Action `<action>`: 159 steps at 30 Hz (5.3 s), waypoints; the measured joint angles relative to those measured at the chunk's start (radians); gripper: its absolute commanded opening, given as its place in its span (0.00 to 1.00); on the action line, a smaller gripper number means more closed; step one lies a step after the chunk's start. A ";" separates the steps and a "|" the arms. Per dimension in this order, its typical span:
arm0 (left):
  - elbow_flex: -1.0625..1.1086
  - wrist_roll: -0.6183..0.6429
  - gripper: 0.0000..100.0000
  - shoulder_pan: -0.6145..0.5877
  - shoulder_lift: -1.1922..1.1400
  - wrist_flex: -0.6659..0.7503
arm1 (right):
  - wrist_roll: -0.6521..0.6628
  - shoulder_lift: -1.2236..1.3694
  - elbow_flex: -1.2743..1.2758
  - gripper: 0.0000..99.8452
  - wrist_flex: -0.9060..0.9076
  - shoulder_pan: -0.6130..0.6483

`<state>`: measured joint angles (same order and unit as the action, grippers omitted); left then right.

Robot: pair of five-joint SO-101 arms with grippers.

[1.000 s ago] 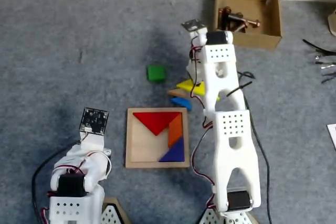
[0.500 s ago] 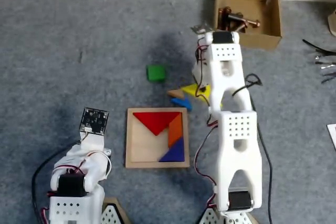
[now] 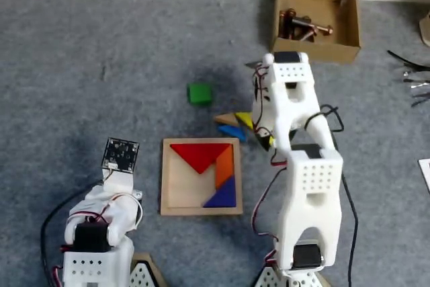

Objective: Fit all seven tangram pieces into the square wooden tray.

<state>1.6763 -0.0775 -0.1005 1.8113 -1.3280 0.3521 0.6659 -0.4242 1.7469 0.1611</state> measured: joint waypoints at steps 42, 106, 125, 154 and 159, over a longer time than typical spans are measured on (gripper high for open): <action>0.000 0.000 0.01 0.000 0.000 0.000 | 0.491 -0.218 0.400 0.32 -0.474 0.083; 0.000 0.000 0.01 0.000 0.000 0.000 | 0.330 -0.215 0.199 0.01 -0.279 0.035; 0.000 0.000 0.01 0.000 0.000 0.000 | 0.123 -0.213 -0.124 0.01 -0.003 0.037; 0.000 0.000 0.01 0.000 0.000 0.000 | 0.321 -0.213 0.304 0.26 -0.345 0.080; 0.000 0.000 0.01 0.000 0.000 0.000 | 0.322 -0.213 0.347 0.26 -0.417 0.078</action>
<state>1.6763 -0.0775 -0.1005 1.8113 -1.3280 0.6743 0.4526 -0.0775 1.3295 0.2394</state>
